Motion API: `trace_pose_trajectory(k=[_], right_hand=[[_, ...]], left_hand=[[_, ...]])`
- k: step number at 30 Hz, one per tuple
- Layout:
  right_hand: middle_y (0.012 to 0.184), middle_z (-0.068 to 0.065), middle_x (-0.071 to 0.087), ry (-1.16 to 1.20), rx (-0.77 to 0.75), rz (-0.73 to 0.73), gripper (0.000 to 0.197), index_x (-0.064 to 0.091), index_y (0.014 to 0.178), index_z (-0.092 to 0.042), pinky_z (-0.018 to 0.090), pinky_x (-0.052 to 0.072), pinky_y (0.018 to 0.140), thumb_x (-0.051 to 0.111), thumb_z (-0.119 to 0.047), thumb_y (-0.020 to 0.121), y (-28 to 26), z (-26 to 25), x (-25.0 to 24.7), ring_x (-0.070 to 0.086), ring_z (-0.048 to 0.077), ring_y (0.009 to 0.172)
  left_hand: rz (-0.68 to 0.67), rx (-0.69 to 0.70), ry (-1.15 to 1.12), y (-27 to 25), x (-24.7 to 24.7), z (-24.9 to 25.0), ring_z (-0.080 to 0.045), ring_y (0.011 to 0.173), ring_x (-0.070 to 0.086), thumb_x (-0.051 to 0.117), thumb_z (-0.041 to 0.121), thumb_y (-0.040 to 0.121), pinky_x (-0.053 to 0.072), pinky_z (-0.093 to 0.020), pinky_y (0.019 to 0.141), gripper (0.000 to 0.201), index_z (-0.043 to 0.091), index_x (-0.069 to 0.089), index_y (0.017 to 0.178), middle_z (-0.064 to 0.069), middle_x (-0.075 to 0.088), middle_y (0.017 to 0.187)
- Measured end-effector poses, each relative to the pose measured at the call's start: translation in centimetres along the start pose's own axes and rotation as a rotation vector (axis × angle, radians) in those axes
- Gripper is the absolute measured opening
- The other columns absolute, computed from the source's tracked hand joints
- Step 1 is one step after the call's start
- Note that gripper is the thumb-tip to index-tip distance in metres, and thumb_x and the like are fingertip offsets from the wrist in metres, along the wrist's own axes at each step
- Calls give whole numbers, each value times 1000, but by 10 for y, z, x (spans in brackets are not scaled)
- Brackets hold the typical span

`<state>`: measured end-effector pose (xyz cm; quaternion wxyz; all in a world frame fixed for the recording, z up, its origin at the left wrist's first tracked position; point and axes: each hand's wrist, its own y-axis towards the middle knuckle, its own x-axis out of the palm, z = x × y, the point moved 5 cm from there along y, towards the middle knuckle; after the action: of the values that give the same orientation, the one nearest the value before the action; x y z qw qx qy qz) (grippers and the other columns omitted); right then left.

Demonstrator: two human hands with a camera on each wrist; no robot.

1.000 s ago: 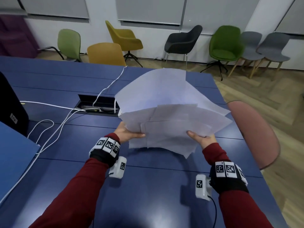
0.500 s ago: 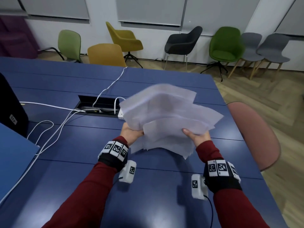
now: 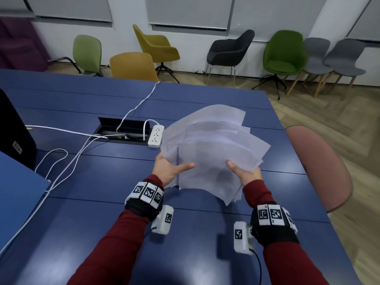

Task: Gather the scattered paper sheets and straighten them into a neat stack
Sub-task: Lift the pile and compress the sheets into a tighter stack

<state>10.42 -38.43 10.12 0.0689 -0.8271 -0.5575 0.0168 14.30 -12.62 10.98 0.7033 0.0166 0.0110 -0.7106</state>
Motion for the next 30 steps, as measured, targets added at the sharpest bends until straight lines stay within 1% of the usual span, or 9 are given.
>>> trace_pose_trajectory(k=[3, 6, 11, 15, 17, 20, 23, 27, 30], right_hand=[[89, -2, 67, -22, -73, -23, 29, 62, 96, -11, 22, 53, 80, 74, 2, 73, 0, -11, 4, 67, -1, 72], [81, -8, 69, 13, -136, -60, 32, 61, 86, -21, 9, 53, 66, 67, 9, 76, 2, -23, -2, 66, -7, 67], [86, -2, 70, -79, -84, -189, 31, 65, 88, -16, 18, 56, 74, 68, 11, 74, 4, -14, -8, 69, 2, 75], [63, 3, 48, -177, 24, -24, 31, 51, 65, -9, 11, 42, 43, 50, 21, 66, 12, 0, -4, 48, 16, 58], [66, 2, 49, -195, 50, 90, 26, 56, 81, -2, 6, 39, 38, 44, 19, 73, 16, 4, -4, 47, 17, 64], [64, 0, 48, -182, 83, 126, 24, 55, 81, -3, 5, 37, 37, 47, 17, 72, 20, 10, -9, 46, 16, 61], [59, 3, 45, -200, 123, 34, 21, 46, 60, -10, 10, 37, 36, 53, 8, 51, 17, 18, -6, 41, 17, 55], [63, 0, 53, -196, 48, 19, 37, 54, 60, -14, 6, 44, 46, 58, 22, 68, 11, 14, 9, 50, 10, 58], [67, 2, 58, -123, 52, 24, 19, 61, 73, -6, 18, 48, 60, 65, 12, 67, 13, 9, 5, 57, 7, 56]], left_hand=[[44, -35, -11, 8, -6, 4, -20, 102, 70, 94, 40, 35, 54, -43, 95, 91, 3, 65, 112, -10, 72, 110], [74, -20, -58, 11, -12, 12, -16, 96, 71, 91, 14, 51, 56, -33, 89, 71, 0, 63, 114, -9, 72, 107], [-13, -43, -70, 10, -16, 6, -17, 102, 68, 81, -5, 63, 55, -19, 83, 59, -5, 59, 118, -12, 69, 113], [-91, -95, 23, 13, -13, 0, -3, 85, 70, 80, -6, 63, 51, -27, 87, 44, -2, 67, 106, -5, 72, 99], [-105, -107, 41, 16, -14, 1, -5, 85, 70, 80, -7, 63, 51, -30, 88, 43, 0, 68, 104, -3, 72, 97], [-106, -116, 61, 20, -22, 2, -21, 97, 68, 79, -7, 64, 52, -35, 94, 43, -4, 69, 105, -13, 72, 104], [-114, -105, 65, 18, -18, 1, -7, 82, 70, 76, -12, 65, 52, -35, 91, 33, 9, 71, 90, 7, 76, 84], [-38, -85, -25, 6, 4, 5, -4, 76, 70, 75, -12, 67, 55, -29, 82, 34, 2, 70, 98, 8, 75, 81], [72, -3, -41, 6, 2, 18, 0, 74, 69, 75, -9, 68, 55, -19, 75, 30, 7, 70, 92, 11, 74, 77]])
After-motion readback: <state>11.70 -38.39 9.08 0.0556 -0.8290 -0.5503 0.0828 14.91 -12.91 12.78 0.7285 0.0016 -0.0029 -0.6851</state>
